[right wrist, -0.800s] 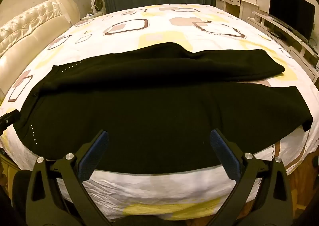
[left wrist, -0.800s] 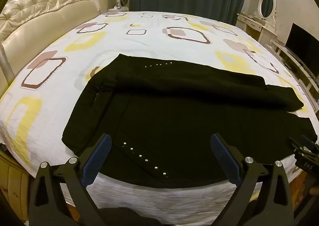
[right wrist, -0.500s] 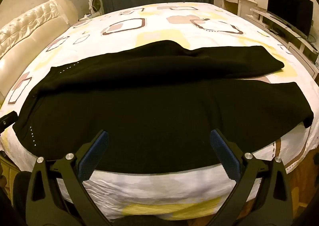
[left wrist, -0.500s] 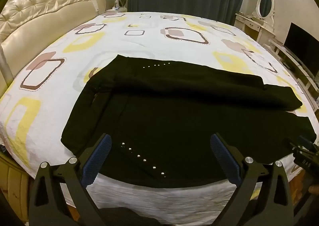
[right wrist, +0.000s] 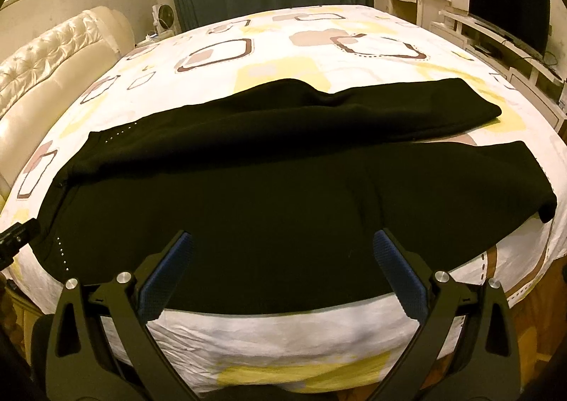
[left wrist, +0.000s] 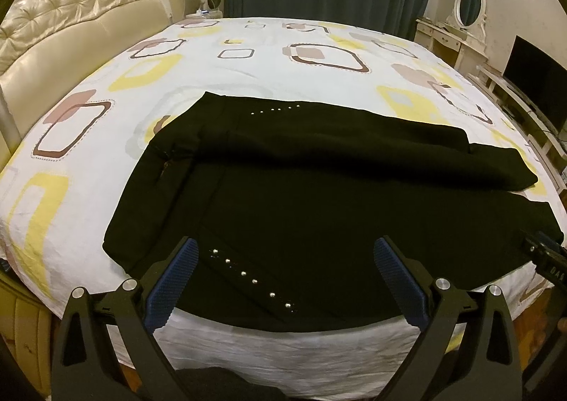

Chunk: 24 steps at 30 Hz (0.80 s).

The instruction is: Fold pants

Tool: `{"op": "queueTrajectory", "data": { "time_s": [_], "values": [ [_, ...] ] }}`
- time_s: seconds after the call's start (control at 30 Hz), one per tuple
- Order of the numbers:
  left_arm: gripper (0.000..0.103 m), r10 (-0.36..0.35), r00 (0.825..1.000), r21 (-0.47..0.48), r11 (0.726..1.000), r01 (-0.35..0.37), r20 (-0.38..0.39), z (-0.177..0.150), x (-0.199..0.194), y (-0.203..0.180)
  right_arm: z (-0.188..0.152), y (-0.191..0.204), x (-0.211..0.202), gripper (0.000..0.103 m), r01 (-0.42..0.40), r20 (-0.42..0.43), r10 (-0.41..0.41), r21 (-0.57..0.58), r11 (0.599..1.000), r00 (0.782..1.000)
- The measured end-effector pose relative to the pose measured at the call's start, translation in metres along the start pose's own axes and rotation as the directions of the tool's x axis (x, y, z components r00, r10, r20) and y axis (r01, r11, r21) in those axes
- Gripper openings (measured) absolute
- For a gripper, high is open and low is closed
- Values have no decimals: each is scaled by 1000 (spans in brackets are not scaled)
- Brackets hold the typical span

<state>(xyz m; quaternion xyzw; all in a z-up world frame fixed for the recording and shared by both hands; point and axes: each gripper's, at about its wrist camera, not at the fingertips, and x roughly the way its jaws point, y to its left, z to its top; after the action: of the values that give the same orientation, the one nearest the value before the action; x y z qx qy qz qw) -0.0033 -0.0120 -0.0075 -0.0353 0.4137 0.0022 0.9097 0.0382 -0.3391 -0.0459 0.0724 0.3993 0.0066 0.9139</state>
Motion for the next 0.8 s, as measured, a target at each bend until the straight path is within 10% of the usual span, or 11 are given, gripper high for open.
{"op": "queueTrajectory", "data": {
  "time_s": [0.5, 0.8],
  "values": [
    [99, -6, 1000, -10, 1000, 6, 10, 1, -2, 4, 22, -45, -25, 101, -30, 28, 28, 105, 994, 999],
    [99, -10, 999, 4, 1000, 10, 34, 5, -7, 6, 48, -215, -69, 101, -207, 100, 182, 397, 894, 978]
  ]
}}
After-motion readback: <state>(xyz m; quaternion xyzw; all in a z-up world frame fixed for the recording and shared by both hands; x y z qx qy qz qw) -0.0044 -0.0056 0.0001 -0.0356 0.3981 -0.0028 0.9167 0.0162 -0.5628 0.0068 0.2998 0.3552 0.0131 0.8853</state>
